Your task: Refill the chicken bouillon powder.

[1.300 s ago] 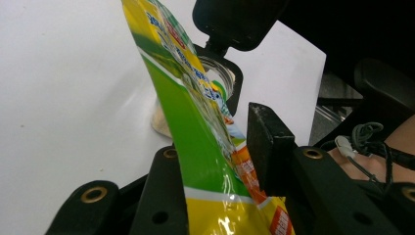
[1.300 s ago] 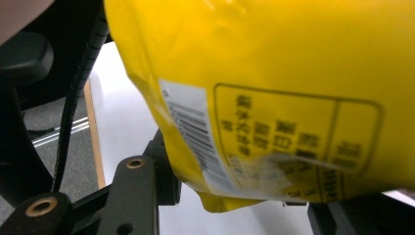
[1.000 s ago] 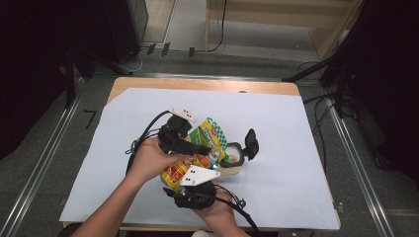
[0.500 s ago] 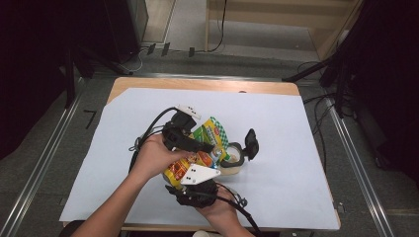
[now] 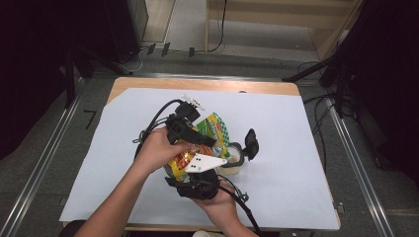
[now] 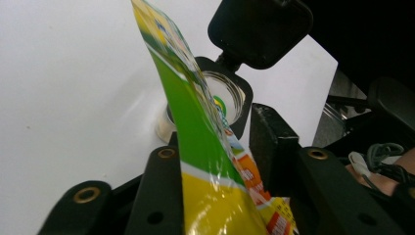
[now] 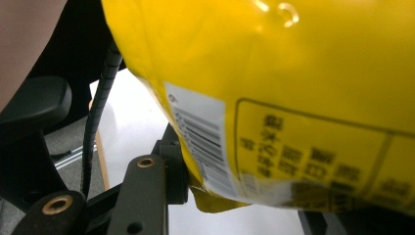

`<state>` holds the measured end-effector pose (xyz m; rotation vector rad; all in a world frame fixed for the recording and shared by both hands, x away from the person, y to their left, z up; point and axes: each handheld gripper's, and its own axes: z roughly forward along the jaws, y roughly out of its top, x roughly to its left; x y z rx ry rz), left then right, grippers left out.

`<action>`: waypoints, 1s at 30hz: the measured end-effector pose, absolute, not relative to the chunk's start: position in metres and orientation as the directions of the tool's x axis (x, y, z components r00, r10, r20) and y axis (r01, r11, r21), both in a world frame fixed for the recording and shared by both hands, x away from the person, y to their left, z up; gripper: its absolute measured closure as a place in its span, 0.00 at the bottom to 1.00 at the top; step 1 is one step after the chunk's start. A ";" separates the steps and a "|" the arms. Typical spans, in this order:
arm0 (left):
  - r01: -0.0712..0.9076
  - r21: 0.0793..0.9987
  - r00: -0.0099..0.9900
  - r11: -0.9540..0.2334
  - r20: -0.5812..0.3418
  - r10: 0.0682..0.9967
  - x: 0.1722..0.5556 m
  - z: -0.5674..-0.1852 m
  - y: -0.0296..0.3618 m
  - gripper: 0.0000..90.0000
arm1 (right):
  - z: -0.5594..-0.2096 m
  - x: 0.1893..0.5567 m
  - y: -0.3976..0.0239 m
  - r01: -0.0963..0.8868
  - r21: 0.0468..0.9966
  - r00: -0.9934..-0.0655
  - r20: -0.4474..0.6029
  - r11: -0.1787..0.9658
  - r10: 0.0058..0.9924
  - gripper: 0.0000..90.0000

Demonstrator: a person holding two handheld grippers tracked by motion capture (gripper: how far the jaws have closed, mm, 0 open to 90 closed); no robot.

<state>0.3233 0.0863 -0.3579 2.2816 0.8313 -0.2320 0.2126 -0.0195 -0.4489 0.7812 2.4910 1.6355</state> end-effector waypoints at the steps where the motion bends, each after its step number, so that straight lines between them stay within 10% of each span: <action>1: 0.628 0.542 0.776 -0.559 -0.385 0.499 0.323 -0.358 0.086 0.74 | -0.449 0.214 -0.020 0.377 0.876 -0.869 0.222 0.302 0.442 0.67; 30: 0.619 0.564 0.778 -0.547 -0.342 0.527 0.319 -0.357 0.082 0.81 | -0.453 0.211 -0.019 0.325 0.884 -0.877 0.149 0.336 0.457 0.67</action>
